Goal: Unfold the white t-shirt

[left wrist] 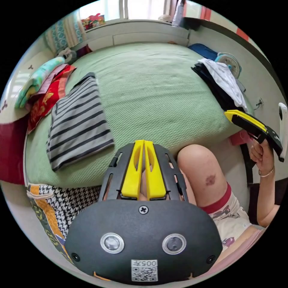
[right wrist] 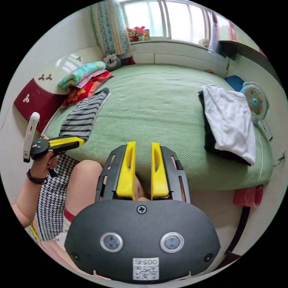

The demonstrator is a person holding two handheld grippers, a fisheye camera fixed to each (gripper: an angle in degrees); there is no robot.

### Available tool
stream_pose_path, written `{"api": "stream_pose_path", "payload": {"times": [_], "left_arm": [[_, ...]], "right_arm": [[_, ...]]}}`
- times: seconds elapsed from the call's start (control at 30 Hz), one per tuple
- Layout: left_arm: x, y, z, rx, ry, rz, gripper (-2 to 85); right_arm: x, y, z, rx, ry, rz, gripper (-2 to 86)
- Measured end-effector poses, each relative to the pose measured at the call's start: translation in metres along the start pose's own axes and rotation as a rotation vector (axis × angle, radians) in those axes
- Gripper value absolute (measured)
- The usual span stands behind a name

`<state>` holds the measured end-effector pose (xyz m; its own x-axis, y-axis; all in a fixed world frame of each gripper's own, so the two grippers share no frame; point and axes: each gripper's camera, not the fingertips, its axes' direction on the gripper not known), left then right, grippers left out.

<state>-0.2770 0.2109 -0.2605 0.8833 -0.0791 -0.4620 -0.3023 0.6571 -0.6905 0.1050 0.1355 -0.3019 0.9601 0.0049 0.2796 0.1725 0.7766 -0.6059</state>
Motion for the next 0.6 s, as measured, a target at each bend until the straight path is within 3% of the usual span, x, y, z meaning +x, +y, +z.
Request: {"api": "stream_pose_path", "payload": {"times": [0.33, 0.6], "left_arm": [[0.065, -0.011, 0.023, -0.031, 0.081, 0.016, -0.5], [0.078, -0.002, 0.030, -0.044, 0.085, -0.013, -0.6]], "right_arm": [[0.088, 0.084, -0.023, 0.041, 0.108, 0.240, 7.5], [0.082, 0.092, -0.031, 0.088, 0.174, 0.192, 8.5]]}}
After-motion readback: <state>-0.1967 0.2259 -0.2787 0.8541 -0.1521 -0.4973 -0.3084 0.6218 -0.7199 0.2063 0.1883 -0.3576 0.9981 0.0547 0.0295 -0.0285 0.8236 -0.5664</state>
